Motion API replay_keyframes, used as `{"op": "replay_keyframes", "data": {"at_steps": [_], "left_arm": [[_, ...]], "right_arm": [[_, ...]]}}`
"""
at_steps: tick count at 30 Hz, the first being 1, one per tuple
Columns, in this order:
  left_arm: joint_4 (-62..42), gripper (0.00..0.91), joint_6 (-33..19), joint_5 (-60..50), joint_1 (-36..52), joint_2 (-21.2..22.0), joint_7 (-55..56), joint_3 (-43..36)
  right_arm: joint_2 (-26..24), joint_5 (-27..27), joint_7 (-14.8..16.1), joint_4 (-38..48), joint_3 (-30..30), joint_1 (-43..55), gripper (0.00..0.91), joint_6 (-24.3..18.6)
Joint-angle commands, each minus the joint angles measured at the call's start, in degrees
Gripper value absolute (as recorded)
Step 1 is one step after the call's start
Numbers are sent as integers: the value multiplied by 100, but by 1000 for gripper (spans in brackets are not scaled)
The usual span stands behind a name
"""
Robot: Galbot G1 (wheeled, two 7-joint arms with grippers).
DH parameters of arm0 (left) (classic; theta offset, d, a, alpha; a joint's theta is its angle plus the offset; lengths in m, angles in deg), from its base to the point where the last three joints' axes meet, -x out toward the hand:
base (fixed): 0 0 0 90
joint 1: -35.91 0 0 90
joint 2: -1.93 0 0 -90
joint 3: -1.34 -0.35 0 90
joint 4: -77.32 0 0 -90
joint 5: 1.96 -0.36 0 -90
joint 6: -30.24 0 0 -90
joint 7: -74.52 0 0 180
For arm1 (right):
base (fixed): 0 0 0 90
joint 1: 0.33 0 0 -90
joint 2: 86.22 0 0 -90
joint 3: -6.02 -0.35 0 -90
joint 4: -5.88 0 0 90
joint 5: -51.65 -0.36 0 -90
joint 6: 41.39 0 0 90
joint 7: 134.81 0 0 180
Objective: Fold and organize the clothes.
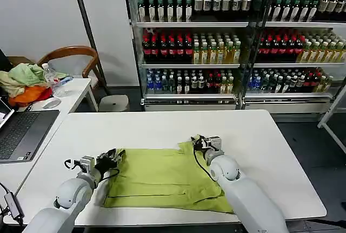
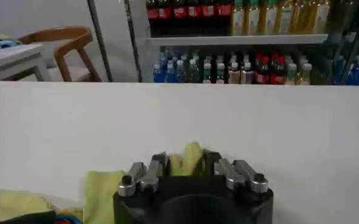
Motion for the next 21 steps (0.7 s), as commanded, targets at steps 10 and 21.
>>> {"op": "replay_keyframes", "data": {"at_steps": [10, 21], "left_arm": [[515, 50, -186, 395, -314, -135, -84, 220], [1315, 50, -415, 454, -1070, -186, -79, 709]], "right_arm": [[-465, -142, -143, -1259, -186, -400, 0, 138], [-981, -233, -212, -2509, -737, -1402, 0, 147]]}}
